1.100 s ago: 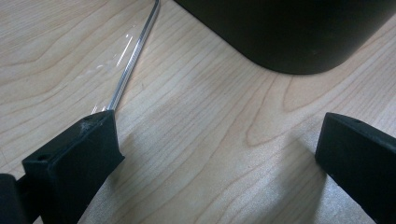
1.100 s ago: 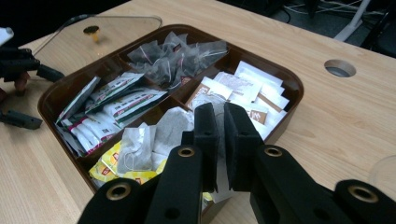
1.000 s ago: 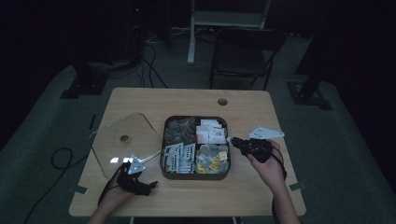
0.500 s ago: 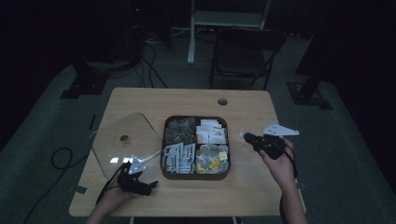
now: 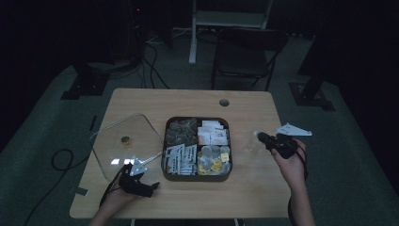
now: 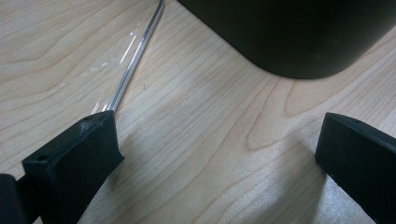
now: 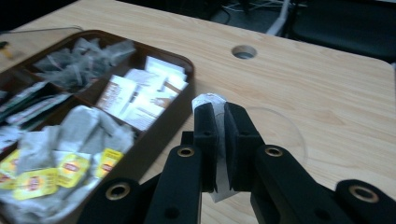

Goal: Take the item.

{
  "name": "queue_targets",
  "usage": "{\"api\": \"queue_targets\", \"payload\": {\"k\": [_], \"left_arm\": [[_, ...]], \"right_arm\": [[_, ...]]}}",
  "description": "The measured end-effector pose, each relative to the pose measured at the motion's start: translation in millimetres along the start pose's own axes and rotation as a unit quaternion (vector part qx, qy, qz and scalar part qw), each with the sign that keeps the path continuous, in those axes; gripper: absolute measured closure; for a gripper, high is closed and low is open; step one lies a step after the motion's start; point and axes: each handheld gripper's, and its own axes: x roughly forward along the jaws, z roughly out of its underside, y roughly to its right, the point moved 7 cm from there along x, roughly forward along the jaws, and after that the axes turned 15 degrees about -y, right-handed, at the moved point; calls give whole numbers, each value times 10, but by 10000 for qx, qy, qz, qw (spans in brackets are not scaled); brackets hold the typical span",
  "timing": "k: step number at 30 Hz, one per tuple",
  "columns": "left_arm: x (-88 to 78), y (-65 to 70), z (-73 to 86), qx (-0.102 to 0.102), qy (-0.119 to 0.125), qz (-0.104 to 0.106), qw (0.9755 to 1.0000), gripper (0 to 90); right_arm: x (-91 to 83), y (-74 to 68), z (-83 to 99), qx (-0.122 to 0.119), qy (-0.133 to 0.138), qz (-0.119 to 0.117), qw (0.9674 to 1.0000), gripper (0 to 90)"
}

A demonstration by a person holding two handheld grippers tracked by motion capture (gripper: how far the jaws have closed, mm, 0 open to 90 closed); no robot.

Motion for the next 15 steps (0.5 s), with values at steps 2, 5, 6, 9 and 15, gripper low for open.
{"api": "queue_targets", "payload": {"k": [2,5,6,9,15], "left_arm": [[0,0,0,3,-2,0,10000,4],[0,-1,0,10,-2,2,10000,4],[0,-1,0,12,-4,4,10000,4],[0,-1,0,11,-4,4,10000,4],[-2,-2,2,27,-14,12,10000,4]], "right_arm": [[18,47,23,40,-33,41,10000,846],[58,126,59,116,-60,142,9998,845],[85,151,67,139,-103,136,9998,845],[141,194,65,191,-147,173,9996,845],[262,258,22,317,-179,155,9992,845]]}}
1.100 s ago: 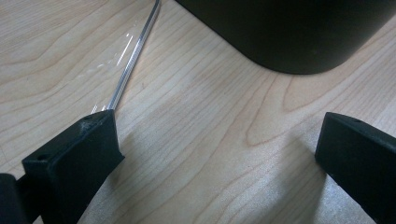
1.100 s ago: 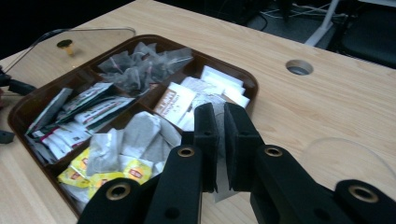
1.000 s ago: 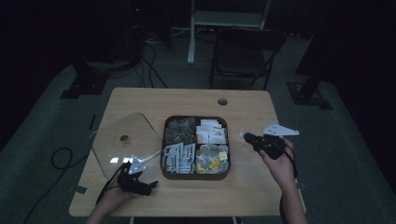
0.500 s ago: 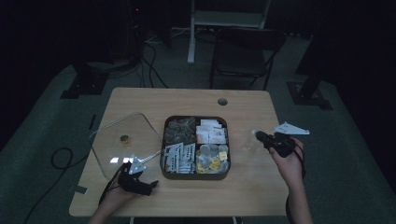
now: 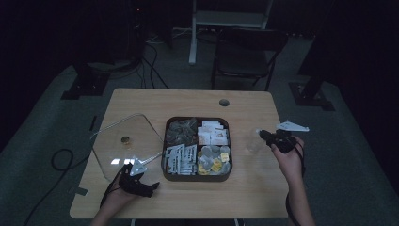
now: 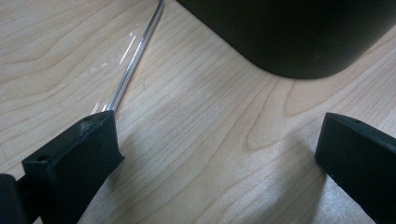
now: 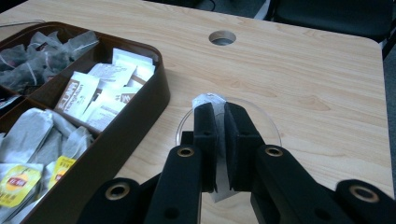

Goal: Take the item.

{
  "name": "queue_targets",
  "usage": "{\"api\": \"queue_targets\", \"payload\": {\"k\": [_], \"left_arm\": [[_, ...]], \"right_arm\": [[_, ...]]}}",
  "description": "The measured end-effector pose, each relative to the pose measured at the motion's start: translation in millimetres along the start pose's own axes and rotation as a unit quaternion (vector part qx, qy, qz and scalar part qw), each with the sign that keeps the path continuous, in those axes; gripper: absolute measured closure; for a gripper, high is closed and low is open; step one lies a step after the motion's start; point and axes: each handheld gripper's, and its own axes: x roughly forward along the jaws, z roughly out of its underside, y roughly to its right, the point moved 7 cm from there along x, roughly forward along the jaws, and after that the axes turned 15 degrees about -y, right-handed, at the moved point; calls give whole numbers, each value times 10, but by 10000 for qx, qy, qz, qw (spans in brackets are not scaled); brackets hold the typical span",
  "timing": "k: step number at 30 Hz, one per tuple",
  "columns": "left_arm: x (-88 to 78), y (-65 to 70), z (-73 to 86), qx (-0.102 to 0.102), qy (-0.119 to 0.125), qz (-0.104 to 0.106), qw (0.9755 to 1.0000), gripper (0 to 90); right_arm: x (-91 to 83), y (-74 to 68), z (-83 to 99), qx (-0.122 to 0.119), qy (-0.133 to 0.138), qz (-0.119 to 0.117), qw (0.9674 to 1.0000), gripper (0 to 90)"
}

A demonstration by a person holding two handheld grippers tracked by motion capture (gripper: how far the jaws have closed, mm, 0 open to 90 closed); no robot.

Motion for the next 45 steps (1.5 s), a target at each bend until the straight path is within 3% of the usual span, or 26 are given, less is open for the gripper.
{"api": "queue_targets", "payload": {"k": [10,13,18,22,32,35,45], "left_arm": [[1,0,0,2,5,0,10000,4],[1,0,0,3,5,1,10000,4],[1,0,0,3,5,1,10000,4],[1,0,0,3,5,2,10000,4],[1,0,0,3,5,3,10000,4],[1,0,0,2,5,2,10000,4],[1,0,-1,1,9,2,10000,4]], "right_arm": [[135,38,-56,63,-169,15,9998,843],[212,36,-37,63,-328,10,9994,836],[262,40,-12,57,-406,-24,9992,778],[244,40,-16,64,-361,-8,9993,732],[85,-7,-94,131,30,-24,9999,479],[54,-57,-107,5,53,-52,10000,429],[25,-277,-91,-347,184,-453,9982,330]]}}
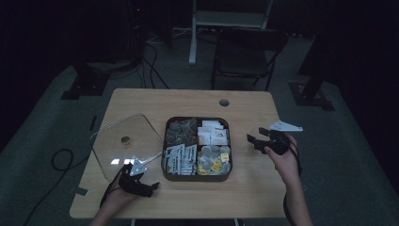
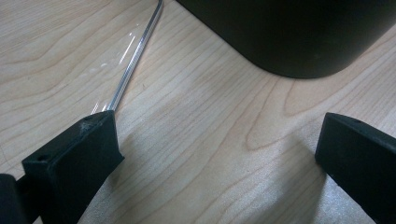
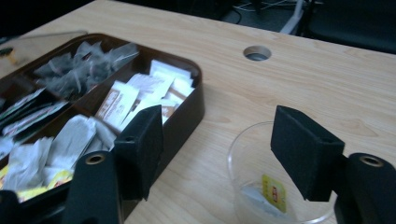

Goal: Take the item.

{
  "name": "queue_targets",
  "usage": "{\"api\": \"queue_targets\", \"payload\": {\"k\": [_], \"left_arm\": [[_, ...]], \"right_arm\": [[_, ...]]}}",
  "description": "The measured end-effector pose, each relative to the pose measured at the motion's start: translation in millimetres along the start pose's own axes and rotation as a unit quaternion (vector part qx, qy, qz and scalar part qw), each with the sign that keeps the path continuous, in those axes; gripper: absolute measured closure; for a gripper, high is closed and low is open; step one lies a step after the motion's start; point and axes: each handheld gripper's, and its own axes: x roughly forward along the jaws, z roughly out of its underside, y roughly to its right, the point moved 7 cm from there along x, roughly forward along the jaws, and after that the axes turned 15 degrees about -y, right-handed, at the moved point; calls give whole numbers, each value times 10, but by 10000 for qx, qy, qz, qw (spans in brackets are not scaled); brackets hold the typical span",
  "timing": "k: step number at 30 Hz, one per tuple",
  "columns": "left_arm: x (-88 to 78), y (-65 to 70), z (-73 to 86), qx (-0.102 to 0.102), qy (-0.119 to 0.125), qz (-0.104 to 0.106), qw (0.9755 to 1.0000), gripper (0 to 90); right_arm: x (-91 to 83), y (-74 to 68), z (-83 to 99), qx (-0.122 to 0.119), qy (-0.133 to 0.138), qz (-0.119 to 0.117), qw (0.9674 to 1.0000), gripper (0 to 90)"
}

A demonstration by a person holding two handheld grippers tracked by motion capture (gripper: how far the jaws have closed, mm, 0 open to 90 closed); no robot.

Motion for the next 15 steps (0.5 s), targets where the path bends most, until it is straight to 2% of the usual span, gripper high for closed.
{"api": "queue_targets", "payload": {"k": [15], "left_arm": [[1,1,-1,-8,10,3,10000,4]], "right_arm": [[-19,-334,119,-469,82,-515,9975,230]]}}
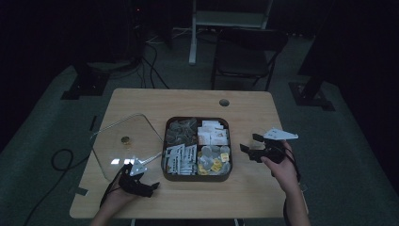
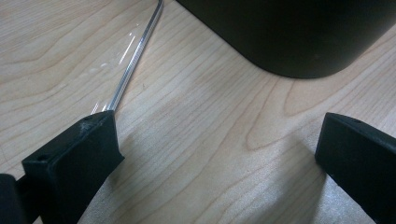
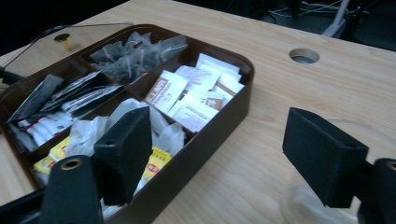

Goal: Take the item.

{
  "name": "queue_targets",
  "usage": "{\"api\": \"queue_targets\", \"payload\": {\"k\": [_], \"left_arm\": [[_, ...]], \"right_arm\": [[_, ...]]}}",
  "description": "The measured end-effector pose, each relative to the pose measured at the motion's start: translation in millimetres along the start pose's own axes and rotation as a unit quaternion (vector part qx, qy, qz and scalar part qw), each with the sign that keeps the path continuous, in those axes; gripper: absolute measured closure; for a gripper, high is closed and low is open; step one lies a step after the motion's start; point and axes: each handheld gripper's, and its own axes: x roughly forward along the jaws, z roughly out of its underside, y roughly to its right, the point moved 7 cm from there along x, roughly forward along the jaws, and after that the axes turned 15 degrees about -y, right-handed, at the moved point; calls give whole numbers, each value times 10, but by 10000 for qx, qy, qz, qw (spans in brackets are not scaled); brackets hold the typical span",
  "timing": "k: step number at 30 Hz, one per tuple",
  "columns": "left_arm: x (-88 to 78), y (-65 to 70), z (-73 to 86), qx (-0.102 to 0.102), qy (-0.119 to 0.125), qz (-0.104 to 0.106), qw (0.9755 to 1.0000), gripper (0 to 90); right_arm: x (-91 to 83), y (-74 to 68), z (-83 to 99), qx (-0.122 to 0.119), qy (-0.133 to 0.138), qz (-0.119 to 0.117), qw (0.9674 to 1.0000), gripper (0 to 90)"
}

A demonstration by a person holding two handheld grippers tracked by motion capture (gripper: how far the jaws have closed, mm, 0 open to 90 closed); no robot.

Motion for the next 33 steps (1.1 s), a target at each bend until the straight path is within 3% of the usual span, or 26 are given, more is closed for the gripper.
{"api": "queue_targets", "payload": {"k": [10,18,33], "left_arm": [[-1,-2,1,8,-8,-3,10000,4],[-1,-2,1,9,-8,-4,10000,4],[-1,-1,1,8,-7,-3,10000,4]], "right_arm": [[32,-157,116,-252,168,-283,9991,208],[119,-189,327,-227,91,-441,9987,209],[309,-155,770,-215,-259,-283,9990,209]]}}
